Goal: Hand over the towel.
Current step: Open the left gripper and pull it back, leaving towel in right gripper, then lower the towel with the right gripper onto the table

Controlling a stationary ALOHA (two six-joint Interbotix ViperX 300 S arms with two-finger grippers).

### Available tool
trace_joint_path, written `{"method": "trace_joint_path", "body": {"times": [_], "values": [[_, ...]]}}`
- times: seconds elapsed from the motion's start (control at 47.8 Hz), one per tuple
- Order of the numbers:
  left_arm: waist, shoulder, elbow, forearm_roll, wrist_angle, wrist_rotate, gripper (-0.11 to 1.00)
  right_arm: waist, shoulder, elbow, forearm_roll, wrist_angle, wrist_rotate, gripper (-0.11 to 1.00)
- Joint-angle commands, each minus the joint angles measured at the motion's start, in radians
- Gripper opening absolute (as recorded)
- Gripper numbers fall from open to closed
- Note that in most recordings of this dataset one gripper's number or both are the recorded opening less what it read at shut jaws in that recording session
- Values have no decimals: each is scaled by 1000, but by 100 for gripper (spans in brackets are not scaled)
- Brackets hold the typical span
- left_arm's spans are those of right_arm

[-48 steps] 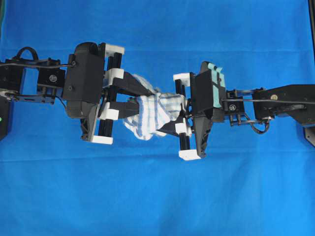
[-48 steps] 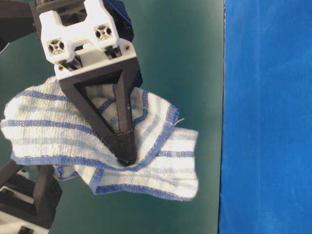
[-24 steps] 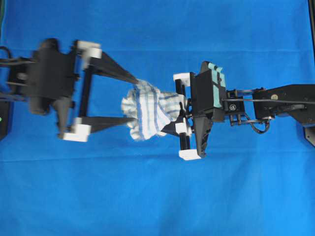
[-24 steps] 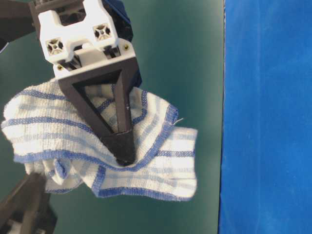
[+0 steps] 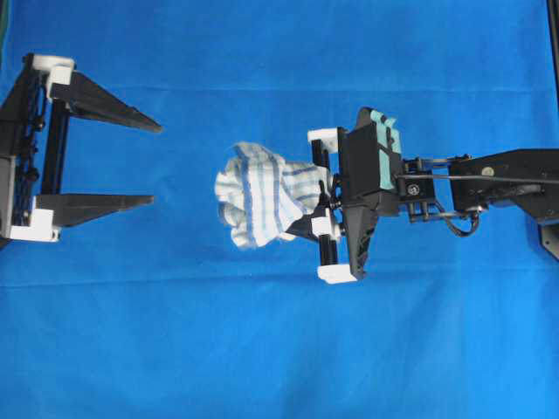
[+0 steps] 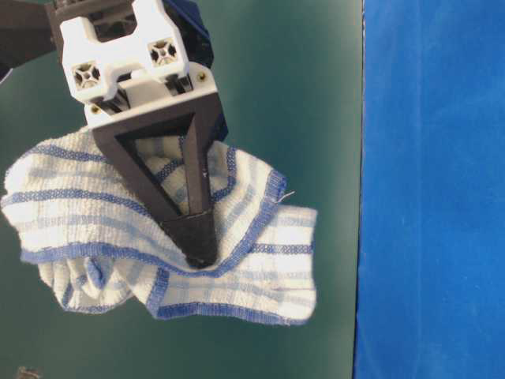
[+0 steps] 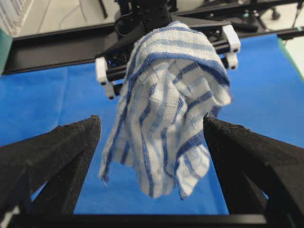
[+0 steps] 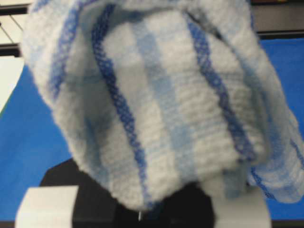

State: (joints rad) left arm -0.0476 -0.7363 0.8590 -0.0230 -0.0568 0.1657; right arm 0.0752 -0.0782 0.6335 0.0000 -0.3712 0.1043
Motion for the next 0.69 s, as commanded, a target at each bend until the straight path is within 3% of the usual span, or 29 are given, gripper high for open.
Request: {"method": "trace_joint_path", "body": {"times": [0.0, 0.251, 0.502, 0.669], "values": [[-5, 2, -12, -3, -9, -2, 93, -5, -32, -18, -2, 8, 3, 6], [-5, 18, -11, -3, -8, -2, 93, -40, -3, -48, 2, 206, 12, 6], [-5, 23, -11, -3, -11, -2, 93, -78, 127, -120, -2, 460, 12, 6], [-3, 23, -11, -3, -9, -2, 93, -100, 245, -135, -2, 486, 11, 6]]}}
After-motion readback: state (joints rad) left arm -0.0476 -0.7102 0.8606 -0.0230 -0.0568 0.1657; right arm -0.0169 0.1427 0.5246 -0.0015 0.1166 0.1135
